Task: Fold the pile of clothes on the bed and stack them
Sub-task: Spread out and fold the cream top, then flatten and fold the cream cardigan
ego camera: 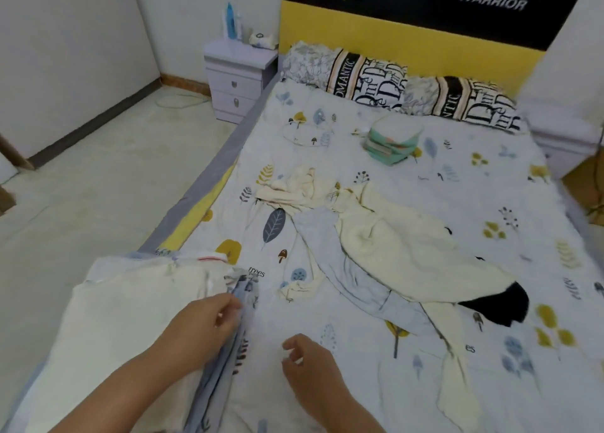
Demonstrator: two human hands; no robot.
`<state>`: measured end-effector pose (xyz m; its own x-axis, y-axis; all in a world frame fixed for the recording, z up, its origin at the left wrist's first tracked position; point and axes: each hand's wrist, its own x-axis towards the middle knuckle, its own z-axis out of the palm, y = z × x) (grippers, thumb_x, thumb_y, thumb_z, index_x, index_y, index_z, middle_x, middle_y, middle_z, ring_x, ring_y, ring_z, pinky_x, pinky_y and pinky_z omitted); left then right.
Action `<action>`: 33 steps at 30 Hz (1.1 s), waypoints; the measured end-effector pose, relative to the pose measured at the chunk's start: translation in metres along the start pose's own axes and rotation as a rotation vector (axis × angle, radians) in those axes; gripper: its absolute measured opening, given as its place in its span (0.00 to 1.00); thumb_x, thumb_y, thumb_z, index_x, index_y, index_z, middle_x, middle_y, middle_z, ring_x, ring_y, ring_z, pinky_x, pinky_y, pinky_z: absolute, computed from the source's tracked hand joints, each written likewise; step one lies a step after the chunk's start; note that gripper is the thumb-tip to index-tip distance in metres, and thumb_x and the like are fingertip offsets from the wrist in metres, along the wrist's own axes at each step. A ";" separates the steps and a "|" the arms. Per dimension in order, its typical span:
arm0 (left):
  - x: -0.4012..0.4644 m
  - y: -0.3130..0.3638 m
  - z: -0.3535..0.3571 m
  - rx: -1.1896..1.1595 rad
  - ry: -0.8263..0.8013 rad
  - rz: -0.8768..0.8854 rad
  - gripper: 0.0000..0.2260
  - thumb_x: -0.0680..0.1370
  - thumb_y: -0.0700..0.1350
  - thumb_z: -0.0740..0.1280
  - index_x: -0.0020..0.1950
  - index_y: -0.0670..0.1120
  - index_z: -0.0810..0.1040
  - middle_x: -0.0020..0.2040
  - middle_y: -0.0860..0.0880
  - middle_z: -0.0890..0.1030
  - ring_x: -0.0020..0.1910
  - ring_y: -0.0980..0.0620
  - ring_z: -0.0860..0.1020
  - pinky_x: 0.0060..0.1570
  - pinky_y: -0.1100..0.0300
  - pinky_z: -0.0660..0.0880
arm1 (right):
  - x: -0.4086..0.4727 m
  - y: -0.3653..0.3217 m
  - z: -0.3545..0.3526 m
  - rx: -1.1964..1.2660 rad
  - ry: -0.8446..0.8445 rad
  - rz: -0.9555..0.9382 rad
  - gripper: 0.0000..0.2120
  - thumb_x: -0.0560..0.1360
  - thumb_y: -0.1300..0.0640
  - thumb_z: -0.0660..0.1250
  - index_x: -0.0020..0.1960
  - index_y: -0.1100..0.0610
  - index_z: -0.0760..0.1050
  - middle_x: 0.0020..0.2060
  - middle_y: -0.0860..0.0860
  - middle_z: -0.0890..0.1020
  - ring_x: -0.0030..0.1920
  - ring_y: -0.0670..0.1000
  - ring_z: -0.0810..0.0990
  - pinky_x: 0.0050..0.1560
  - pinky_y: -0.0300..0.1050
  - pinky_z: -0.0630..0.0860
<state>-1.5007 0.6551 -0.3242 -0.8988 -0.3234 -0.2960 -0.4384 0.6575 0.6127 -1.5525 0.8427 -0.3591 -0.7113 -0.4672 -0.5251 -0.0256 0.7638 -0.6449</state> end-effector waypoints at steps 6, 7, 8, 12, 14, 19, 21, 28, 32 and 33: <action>0.045 0.063 0.068 0.082 -0.168 0.072 0.06 0.79 0.46 0.61 0.53 0.54 0.74 0.44 0.57 0.77 0.37 0.64 0.73 0.34 0.73 0.67 | 0.004 0.081 -0.082 -0.080 0.092 0.130 0.12 0.77 0.56 0.57 0.60 0.50 0.70 0.50 0.49 0.75 0.48 0.46 0.71 0.46 0.37 0.64; 0.053 0.072 0.080 0.094 -0.180 0.080 0.05 0.79 0.46 0.61 0.52 0.55 0.73 0.44 0.58 0.76 0.36 0.64 0.72 0.34 0.73 0.67 | 0.004 0.097 -0.095 -0.094 0.109 0.160 0.13 0.78 0.55 0.56 0.61 0.50 0.70 0.53 0.49 0.76 0.49 0.46 0.71 0.47 0.38 0.64; 0.060 0.082 0.093 0.103 -0.190 0.088 0.05 0.78 0.46 0.61 0.51 0.56 0.72 0.43 0.59 0.75 0.35 0.64 0.72 0.34 0.74 0.66 | 0.005 0.114 -0.108 -0.104 0.127 0.184 0.13 0.78 0.55 0.56 0.62 0.50 0.70 0.55 0.50 0.76 0.51 0.47 0.73 0.50 0.38 0.66; 0.094 0.113 0.145 0.127 -0.229 0.122 0.05 0.78 0.46 0.61 0.51 0.56 0.72 0.44 0.60 0.75 0.38 0.64 0.72 0.36 0.76 0.66 | 0.016 0.181 -0.155 -0.156 0.176 0.281 0.15 0.78 0.56 0.57 0.64 0.53 0.69 0.61 0.52 0.73 0.60 0.50 0.73 0.54 0.37 0.68; 0.114 0.123 0.172 0.140 -0.253 0.106 0.07 0.79 0.47 0.60 0.54 0.55 0.74 0.46 0.58 0.76 0.41 0.63 0.73 0.36 0.75 0.66 | 0.025 0.212 -0.173 -0.187 0.193 0.331 0.16 0.78 0.56 0.58 0.65 0.53 0.68 0.61 0.53 0.71 0.60 0.51 0.72 0.55 0.38 0.68; 0.164 0.143 0.242 0.172 -0.292 0.081 0.12 0.79 0.46 0.59 0.62 0.51 0.71 0.56 0.53 0.75 0.51 0.57 0.73 0.46 0.68 0.65 | 0.062 0.274 -0.208 -0.297 0.266 0.406 0.20 0.78 0.56 0.57 0.69 0.53 0.61 0.64 0.55 0.66 0.64 0.54 0.67 0.59 0.42 0.68; 0.185 0.148 0.267 0.185 -0.288 0.092 0.15 0.79 0.44 0.58 0.66 0.50 0.68 0.61 0.50 0.73 0.56 0.55 0.72 0.50 0.68 0.65 | 0.083 0.289 -0.217 -0.346 0.304 0.403 0.24 0.78 0.56 0.57 0.72 0.53 0.56 0.69 0.55 0.61 0.67 0.55 0.63 0.61 0.43 0.66; 0.251 0.161 0.334 0.470 -0.138 0.148 0.28 0.80 0.51 0.56 0.77 0.53 0.46 0.77 0.42 0.46 0.74 0.45 0.54 0.68 0.52 0.59 | 0.175 0.310 -0.218 -0.586 0.361 0.152 0.40 0.75 0.43 0.59 0.76 0.49 0.37 0.76 0.54 0.40 0.75 0.56 0.44 0.72 0.53 0.53; 0.281 0.162 0.355 0.620 -0.208 0.167 0.32 0.79 0.50 0.57 0.75 0.60 0.38 0.75 0.42 0.33 0.74 0.37 0.39 0.72 0.41 0.45 | 0.217 0.321 -0.202 -0.678 0.248 0.138 0.40 0.74 0.36 0.58 0.75 0.42 0.35 0.75 0.46 0.34 0.74 0.59 0.35 0.70 0.66 0.42; 0.288 0.162 0.357 0.639 -0.251 0.154 0.30 0.79 0.51 0.57 0.75 0.60 0.42 0.76 0.43 0.34 0.74 0.36 0.38 0.71 0.40 0.44 | 0.222 0.322 -0.198 -0.681 0.231 0.146 0.34 0.76 0.39 0.57 0.75 0.42 0.42 0.75 0.45 0.38 0.75 0.59 0.36 0.69 0.68 0.41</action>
<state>-1.8316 0.9120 -0.5715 -0.8908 -0.0785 -0.4476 -0.1533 0.9791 0.1335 -1.8576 1.0735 -0.5734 -0.8689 -0.2915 -0.4000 -0.2968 0.9536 -0.0502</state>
